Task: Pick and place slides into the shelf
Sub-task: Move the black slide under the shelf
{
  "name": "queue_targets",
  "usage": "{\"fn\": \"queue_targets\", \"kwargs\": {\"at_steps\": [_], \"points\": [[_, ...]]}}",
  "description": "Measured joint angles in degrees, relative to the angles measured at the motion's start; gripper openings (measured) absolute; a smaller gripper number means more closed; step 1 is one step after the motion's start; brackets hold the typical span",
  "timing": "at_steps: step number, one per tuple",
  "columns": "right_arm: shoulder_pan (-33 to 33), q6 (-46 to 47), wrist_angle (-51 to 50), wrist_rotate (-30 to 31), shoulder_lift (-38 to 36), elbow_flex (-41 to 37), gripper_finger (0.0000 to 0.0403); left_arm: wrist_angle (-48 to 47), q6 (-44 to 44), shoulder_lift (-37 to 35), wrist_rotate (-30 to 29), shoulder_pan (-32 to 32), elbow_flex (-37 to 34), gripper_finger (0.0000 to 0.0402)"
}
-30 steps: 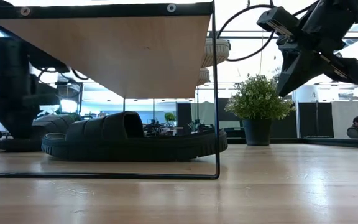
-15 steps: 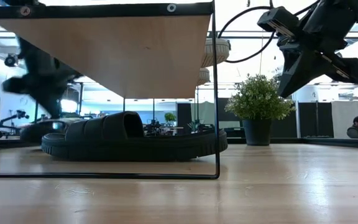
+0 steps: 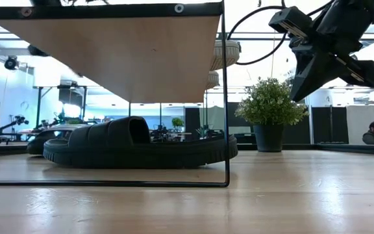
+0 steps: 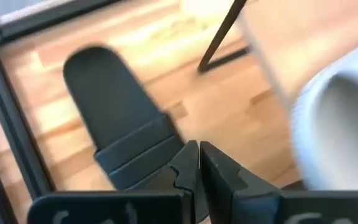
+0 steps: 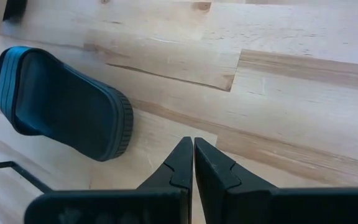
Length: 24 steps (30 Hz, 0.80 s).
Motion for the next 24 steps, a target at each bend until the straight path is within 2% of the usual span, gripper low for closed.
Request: {"fn": "queue_targets", "kwargs": {"at_steps": [4,8,10,13,17,21,24], "points": [[0.00,-0.91,1.14,-0.90,-0.04,0.00,0.0009,-0.45,4.89,1.21,1.20,0.77,6.10,0.0002],[0.00,-3.87,3.69,-3.41,-0.20,0.00,0.0009,-1.16,7.51,2.21,2.83,1.07,8.27,0.0002],[0.00,-5.23,5.04,-4.57,-0.48,0.00,0.0009,-2.97,8.91,2.83,7.80,1.98,8.04,0.0002],[0.00,-7.29,5.79,-6.40,-1.02,0.11,0.0009,-7.09,11.89,3.64,18.51,4.02,8.38,0.0002],[0.00,-11.11,5.93,-7.99,-2.37,0.78,0.0009,-9.85,16.37,3.98,30.61,6.47,11.17,0.0002],[0.00,-12.66,5.81,-7.97,-3.97,0.85,0.0009,-12.36,19.35,4.36,30.36,9.57,16.74,0.0002],[-0.02,-13.05,5.73,-7.95,-4.50,0.87,0.0009,-15.64,22.76,6.05,29.66,14.84,20.66,0.0002]]}}
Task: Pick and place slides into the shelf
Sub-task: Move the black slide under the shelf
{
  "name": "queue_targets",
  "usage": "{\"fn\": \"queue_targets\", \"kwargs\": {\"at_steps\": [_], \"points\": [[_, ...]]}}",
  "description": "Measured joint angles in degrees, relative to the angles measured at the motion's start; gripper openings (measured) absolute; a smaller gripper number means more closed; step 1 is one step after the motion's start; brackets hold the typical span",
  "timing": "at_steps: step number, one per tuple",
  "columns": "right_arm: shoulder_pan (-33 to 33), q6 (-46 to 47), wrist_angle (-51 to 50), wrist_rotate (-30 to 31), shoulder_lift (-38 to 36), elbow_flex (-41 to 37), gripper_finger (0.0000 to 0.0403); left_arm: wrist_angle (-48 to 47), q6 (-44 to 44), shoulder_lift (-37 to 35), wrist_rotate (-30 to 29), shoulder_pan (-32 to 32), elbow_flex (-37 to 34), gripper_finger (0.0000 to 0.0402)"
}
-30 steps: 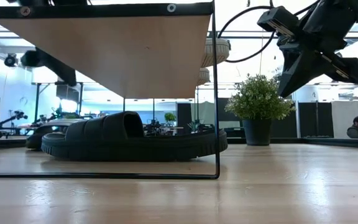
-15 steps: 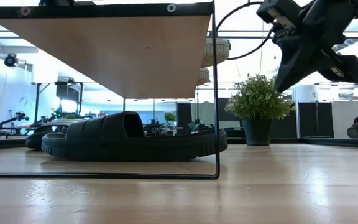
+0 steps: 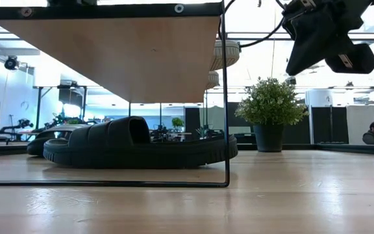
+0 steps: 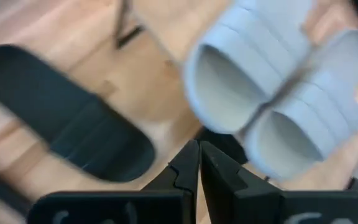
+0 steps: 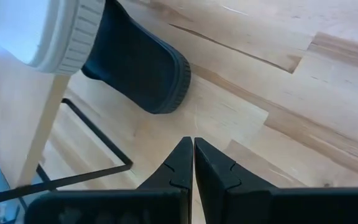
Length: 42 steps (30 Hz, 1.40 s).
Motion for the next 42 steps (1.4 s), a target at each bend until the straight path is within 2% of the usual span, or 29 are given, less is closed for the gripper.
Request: {"fn": "queue_targets", "kwargs": {"at_steps": [6,10,15,23,26,29,30,31,32,34,36,38,42], "points": [[-0.01,0.50,-0.25,0.32,-0.02,0.00,0.0009,-9.64,8.76,8.37,-0.37,13.72,1.85,0.0002],[-0.11,2.27,-0.26,0.48,-0.02,0.00,0.0009,-11.34,15.32,15.61,-0.16,19.23,1.84,0.0002],[0.01,5.69,-0.25,2.70,-0.02,0.00,0.0009,-11.31,25.39,23.14,1.23,21.55,2.39,0.0002],[0.02,7.18,-0.23,5.99,-0.02,0.00,0.0009,-9.73,32.36,35.72,0.81,21.53,2.36,0.0002],[0.00,7.19,-0.24,6.51,-0.02,0.00,0.0009,-8.92,32.67,39.67,-4.70,21.53,2.31,0.0002],[0.02,7.56,-0.24,6.54,-0.02,0.00,0.0009,-8.27,31.05,42.08,-15.93,21.51,2.29,0.0002],[0.02,7.56,-0.24,6.54,-0.02,0.00,0.0009,-8.53,30.83,42.52,-17.87,21.55,2.29,0.0002],[0.04,7.54,-0.26,6.53,-0.02,0.00,0.0009,-8.82,30.99,42.84,-17.32,21.70,2.29,0.0002],[0.04,7.54,-0.26,6.54,-0.02,0.00,0.0009,-9.16,31.76,42.98,-14.29,22.03,2.29,0.0001],[0.02,7.27,-0.28,6.54,-0.02,0.00,0.0009,-9.26,34.12,43.05,-4.21,22.99,2.27,0.0001],[0.02,7.13,-0.42,6.56,-0.02,0.00,0.0009,-8.81,35.06,42.80,2.73,23.77,2.26,0.0001],[0.02,7.08,-0.74,6.54,-0.02,-0.02,0.0009,-8.51,35.67,42.38,4.11,24.19,2.26,0.0002],[0.04,6.49,-0.68,6.51,-0.02,-0.02,0.0009,-7.71,38.15,41.95,0.67,25.04,2.26,0.0018]]}}
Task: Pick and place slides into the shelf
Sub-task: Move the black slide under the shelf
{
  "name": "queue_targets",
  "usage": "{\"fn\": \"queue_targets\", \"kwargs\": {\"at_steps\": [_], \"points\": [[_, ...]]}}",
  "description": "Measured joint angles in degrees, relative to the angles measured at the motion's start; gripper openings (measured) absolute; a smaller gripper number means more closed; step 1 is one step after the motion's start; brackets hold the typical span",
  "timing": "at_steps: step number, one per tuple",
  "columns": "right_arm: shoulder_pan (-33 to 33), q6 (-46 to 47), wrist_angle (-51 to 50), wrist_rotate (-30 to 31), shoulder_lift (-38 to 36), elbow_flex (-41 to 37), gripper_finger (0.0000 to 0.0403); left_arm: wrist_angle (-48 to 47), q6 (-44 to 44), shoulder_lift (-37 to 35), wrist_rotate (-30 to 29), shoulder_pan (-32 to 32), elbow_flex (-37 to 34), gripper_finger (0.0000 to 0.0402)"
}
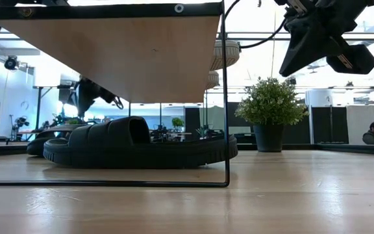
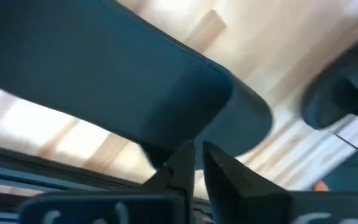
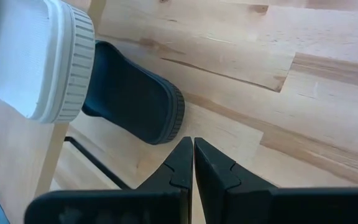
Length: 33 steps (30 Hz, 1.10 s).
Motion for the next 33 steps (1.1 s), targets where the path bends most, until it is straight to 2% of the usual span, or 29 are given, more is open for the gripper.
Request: {"fn": "queue_targets", "kwargs": {"at_steps": [8,12,15,23,28,33], "points": [[0.07,0.22,0.03,-1.26,0.02,0.00,0.0009,1.50,-2.86,0.00,-0.73,0.49,-0.02,0.0123],[0.12,-0.64,0.02,-1.55,0.02,0.00,0.0009,1.33,-2.87,0.00,5.90,0.52,-0.84,0.0157],[0.12,-0.92,-0.02,-1.55,0.02,0.00,0.0009,1.03,-1.65,-0.01,9.58,0.43,-2.28,0.0160],[0.12,-0.91,-0.02,-1.55,0.02,0.00,0.0009,1.55,6.09,-0.04,8.10,0.48,-7.07,0.0147],[0.12,-0.94,-0.07,-1.55,0.02,0.00,0.0009,3.46,6.77,-0.07,5.18,0.49,-7.44,0.0146],[0.12,-0.94,-0.11,-1.55,0.02,-0.02,0.0009,4.07,7.92,-0.07,6.48,0.47,-7.73,0.0146]]}}
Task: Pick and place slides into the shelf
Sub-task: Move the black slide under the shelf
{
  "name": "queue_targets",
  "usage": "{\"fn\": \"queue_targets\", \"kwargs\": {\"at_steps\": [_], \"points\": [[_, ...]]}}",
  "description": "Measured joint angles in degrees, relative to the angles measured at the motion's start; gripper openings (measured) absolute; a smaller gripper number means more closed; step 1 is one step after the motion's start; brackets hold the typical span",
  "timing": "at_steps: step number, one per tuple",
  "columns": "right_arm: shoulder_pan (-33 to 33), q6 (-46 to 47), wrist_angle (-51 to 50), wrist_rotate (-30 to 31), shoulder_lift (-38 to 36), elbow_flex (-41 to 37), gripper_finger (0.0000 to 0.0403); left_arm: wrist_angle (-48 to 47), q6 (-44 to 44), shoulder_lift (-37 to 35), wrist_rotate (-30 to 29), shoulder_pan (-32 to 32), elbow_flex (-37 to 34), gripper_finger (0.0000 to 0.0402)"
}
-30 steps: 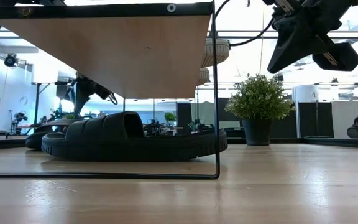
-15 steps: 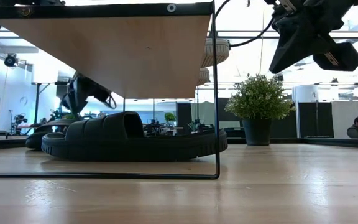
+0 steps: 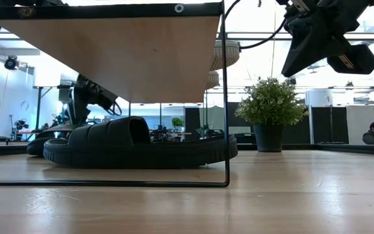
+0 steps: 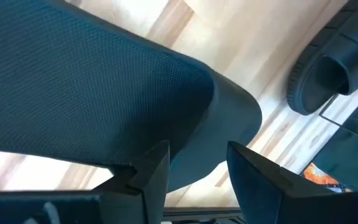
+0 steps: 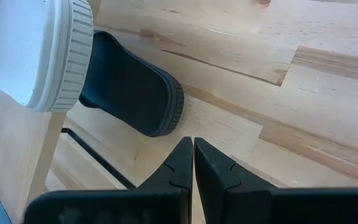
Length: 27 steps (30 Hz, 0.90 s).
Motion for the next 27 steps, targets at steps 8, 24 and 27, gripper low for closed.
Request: {"fn": "queue_targets", "kwargs": {"at_steps": [8,24,27], "points": [[0.00,-0.15,-0.06,0.00,0.00,-0.18,0.0009,0.01,0.18,0.00,0.12,0.02,-3.64,0.0146],[0.00,-0.15,-0.33,0.02,0.02,-0.83,0.0009,-0.07,-0.26,-0.90,10.89,-0.66,-6.19,0.0146],[0.00,-0.14,-0.33,0.06,0.02,-0.83,0.0009,0.24,-0.26,-0.90,10.82,-1.09,-6.37,0.0146]]}}
